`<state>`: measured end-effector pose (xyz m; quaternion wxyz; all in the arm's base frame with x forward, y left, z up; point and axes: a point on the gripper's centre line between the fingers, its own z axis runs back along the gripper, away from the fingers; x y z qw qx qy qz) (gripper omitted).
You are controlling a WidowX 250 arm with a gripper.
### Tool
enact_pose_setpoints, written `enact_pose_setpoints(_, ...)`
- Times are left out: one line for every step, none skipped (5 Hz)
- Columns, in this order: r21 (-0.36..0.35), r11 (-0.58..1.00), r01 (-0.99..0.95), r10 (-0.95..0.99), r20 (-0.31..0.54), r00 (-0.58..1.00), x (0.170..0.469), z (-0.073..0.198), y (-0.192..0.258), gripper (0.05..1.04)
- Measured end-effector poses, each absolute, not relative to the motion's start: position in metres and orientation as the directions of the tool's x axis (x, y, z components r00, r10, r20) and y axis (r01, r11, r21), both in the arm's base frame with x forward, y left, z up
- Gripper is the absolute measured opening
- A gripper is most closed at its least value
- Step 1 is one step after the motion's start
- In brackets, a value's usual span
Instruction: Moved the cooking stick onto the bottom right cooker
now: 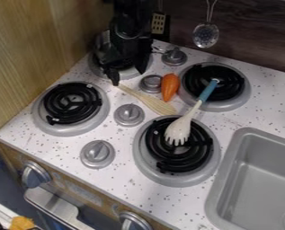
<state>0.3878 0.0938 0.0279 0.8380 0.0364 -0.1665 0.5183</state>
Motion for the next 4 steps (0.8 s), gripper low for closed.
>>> enact_pose_setpoints(-0.081, 0.432, -0.898, 0.878, 0.266, 0.398, 0.381, 0.009, 0.094, 1.000)
enact_pose_setpoints(-0.130, 0.416, -0.900, 0.888, 0.269, 0.372, 0.385, 0.010, 0.100, 1.000)
enact_pose_setpoints(-0.120, 0.397, -0.910, 0.904, 0.225, 0.365, 0.382, -0.004, 0.102, 0.999)
enact_pose_setpoints(-0.106, 0.379, -0.919, 0.912, 0.210, 0.352, 0.385, -0.003, 0.103, 0.999)
